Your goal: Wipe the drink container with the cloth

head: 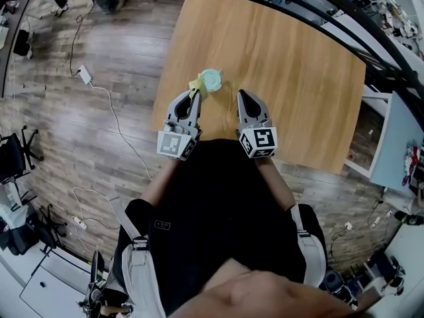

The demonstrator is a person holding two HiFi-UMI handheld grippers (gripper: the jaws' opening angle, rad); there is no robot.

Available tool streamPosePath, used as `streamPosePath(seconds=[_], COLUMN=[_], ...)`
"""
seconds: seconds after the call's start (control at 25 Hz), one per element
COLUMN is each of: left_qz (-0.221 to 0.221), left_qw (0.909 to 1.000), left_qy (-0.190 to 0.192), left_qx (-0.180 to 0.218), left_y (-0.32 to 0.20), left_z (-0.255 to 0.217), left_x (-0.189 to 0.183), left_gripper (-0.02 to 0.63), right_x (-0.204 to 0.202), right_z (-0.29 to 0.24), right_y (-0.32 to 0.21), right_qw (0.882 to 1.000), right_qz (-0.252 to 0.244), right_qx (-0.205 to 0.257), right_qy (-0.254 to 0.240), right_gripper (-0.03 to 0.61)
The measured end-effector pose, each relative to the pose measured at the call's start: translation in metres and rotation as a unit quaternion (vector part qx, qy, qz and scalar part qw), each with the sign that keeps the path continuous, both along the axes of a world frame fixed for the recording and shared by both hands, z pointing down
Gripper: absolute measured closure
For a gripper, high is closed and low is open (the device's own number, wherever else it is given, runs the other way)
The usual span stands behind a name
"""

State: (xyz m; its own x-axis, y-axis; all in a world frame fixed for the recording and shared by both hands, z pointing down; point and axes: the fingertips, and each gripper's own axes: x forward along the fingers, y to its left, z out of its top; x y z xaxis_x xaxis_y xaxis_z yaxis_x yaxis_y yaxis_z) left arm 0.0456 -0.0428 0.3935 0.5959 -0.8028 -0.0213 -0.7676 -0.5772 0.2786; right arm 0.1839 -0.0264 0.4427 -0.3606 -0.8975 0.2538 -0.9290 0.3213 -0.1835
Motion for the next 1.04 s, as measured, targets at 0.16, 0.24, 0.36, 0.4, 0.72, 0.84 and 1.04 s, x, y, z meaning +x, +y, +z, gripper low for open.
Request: streamPosePath(seconds=[0.16,0.24,0.36,0.4,0.72,0.84,1.04], left_qz=[-0.001,0.003,0.011,0.014,0.02,0.016,0.018], left_qw=[1.0,0.9999,0.9999,0.9999,0.9997,0.9998,0.9997], left_qy=[0.006,-0.001,-0.005,-0.003,0.0,0.002,-0.015], left_qx=[0.004,0.012,0.008,0.008,0.014,0.007,0.012], left_y=[0.0,0.0,0.001,0.002,0.0,-0.002,0.002], left_z=[-0.002,-0.002,-0.001,-0.003,-0.003,-0.001,0.003], left_x=[0.002,0.004,0.009,0.01,0.014,0.013,0.015], left_gripper=[0.58,0.58,0.58,0.58,0.58,0.58,0.58], right_x=[0.001,0.001,-0.001,-0.003,-0.004,-0.004,-0.004], right_z=[-0.005,-0.003,-0.004,-0.006,-0.006,-0.004,-0.004], right_y=[0.001,0.002,0.004,0.004,0.001,0.0,0.002], right_qw=[1.0,1.0,1.0,1.0,1.0,1.0,1.0], right_qz=[-0.004,-0.004,-0.012,-0.017,-0.022,-0.022,-0.023], right_qx=[0.008,0.009,0.012,0.013,0.014,0.012,0.015], right_qy=[0.0,-0.003,-0.006,-0.007,0.001,0.002,0.004], right_gripper=[0.546,0.546,0.546,0.546,0.546,0.546,0.546])
